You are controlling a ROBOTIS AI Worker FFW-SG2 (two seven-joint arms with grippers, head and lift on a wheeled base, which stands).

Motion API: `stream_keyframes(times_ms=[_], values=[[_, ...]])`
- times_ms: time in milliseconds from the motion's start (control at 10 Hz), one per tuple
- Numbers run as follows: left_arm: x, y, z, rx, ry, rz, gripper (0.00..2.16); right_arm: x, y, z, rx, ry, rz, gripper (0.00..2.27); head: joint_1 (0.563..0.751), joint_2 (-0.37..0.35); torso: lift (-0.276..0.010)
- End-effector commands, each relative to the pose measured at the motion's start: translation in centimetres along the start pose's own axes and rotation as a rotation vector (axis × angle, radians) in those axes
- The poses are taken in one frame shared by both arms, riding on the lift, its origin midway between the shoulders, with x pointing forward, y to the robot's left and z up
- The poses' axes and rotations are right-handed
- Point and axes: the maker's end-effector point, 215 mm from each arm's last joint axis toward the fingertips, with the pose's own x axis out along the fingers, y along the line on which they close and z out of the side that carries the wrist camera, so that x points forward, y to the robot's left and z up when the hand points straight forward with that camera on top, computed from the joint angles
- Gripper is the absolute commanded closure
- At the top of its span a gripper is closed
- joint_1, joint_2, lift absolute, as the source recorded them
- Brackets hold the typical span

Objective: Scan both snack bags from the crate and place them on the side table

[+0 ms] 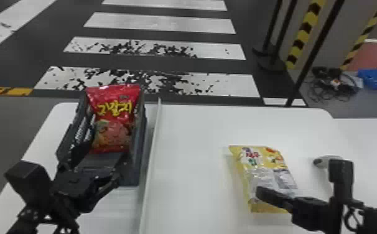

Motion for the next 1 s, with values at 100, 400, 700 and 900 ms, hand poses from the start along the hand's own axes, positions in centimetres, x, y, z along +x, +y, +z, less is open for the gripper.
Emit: stream_keyframes(times_ms=[100, 400, 700, 900], values=[[-0.1, 0.0, 0.0, 0.002, 0.0, -0.001, 0.08, 0.9, -1.3, -1.1, 0.009, 0.029, -0.018, 2.26, 0.695, -0.058, -0.095], [0.0, -0.2, -0.1, 0.0, 0.001, -0.003, 0.08, 1.1, -1.7, -1.7, 0.016, 0.037, -0.025, 2.26, 0.695, -0.064, -0.095], [0.0, -0.2, -0.1, 0.0, 0.001, -0.003, 0.08, 1.6, -2.1, -2.2, 0.013, 0.042, -0.029, 2.26, 0.695, -0.067, -0.095], [0.0, -0.1, -0.1, 0.002, 0.001, -0.004, 0.08, 2.1, -2.5, -2.4, 0.012, 0.04, -0.031, 2.26, 0.695, -0.067, -0.095]])
